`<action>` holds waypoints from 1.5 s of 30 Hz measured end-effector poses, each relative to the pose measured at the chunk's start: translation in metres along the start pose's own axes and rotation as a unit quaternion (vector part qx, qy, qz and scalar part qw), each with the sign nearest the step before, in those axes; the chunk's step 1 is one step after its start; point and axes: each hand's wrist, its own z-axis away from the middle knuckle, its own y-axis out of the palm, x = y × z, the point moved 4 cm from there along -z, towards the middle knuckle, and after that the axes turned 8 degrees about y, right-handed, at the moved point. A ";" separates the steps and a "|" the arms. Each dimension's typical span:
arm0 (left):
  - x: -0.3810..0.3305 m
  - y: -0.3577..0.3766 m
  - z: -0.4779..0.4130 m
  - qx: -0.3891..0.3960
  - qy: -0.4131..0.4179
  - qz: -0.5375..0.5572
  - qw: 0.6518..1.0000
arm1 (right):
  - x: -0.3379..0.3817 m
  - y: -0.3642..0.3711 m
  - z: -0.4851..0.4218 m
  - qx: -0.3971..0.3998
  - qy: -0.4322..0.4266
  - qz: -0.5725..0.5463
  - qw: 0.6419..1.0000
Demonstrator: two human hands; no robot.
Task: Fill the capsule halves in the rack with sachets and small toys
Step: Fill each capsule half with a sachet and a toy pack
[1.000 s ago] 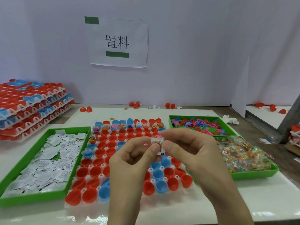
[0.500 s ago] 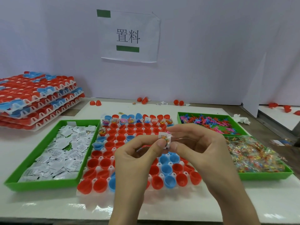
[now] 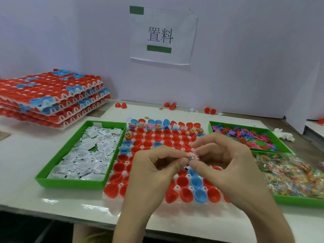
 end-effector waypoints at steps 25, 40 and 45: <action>0.092 -0.153 -0.027 -0.001 -0.205 -0.412 0.888 | -0.034 0.142 -0.129 0.158 -0.055 0.301 0.939; 0.098 -0.154 -0.027 -0.006 -0.194 -0.406 0.893 | -0.018 0.155 -0.134 0.201 -0.082 0.424 0.879; 0.099 -0.154 -0.026 -0.010 -0.192 -0.393 0.899 | -0.025 0.149 -0.132 0.187 -0.056 0.352 0.915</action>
